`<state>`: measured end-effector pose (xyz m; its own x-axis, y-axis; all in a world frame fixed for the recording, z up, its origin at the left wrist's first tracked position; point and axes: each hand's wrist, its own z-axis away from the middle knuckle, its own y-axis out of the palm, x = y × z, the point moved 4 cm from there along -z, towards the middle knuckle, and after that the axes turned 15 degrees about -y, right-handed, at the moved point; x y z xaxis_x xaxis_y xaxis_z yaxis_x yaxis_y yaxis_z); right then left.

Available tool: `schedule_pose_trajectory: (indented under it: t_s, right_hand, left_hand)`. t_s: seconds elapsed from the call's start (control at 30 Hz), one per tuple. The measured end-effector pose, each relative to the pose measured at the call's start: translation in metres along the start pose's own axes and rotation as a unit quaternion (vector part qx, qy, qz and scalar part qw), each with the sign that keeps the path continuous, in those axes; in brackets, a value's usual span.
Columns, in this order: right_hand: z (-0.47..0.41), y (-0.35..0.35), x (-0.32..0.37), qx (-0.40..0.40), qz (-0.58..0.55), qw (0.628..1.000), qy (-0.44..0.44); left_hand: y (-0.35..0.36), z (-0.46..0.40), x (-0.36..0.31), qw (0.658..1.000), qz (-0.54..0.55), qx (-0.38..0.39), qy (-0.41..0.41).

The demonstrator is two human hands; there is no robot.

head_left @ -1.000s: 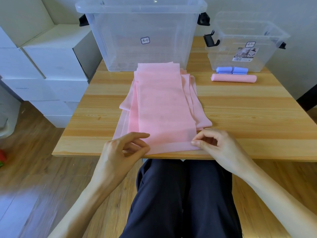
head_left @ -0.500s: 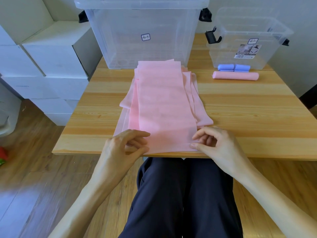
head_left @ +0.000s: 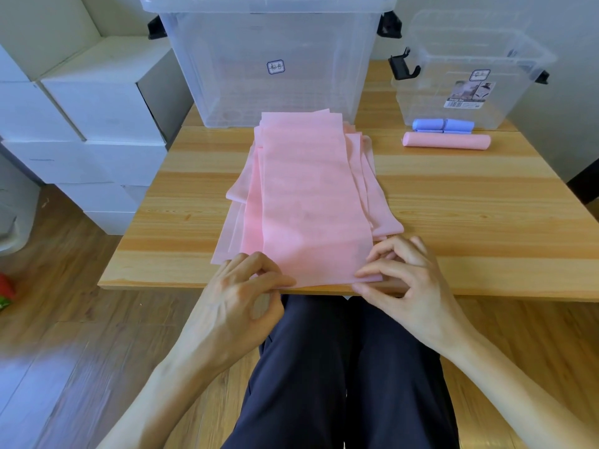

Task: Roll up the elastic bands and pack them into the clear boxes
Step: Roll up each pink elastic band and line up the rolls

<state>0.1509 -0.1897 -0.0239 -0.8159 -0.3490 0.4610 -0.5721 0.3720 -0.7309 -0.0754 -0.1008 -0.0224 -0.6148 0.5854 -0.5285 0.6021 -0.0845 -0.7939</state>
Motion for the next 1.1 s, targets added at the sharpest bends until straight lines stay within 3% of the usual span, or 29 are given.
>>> schedule_pose_trajectory:
  t_s: [0.4, 0.87, 1.1]
  right_hand:
    - [-0.002, -0.001, -0.008, -0.019, -0.079, 0.994, 0.074]
    - [-0.016, -0.001, -0.008, 0.028, 0.018, 0.992, 0.124]
    - [-0.012, -0.002, -0.010, -0.013, 0.013, 0.993, 0.119]
  left_hand:
    - [-0.002, -0.008, 0.005, 0.991, 0.088, 0.050, -0.088]
    - [-0.012, -0.026, 0.005, 0.974, 0.046, 0.088, -0.205]
    - [-0.012, -0.023, 0.006, 0.971, 0.077, 0.082, -0.212]
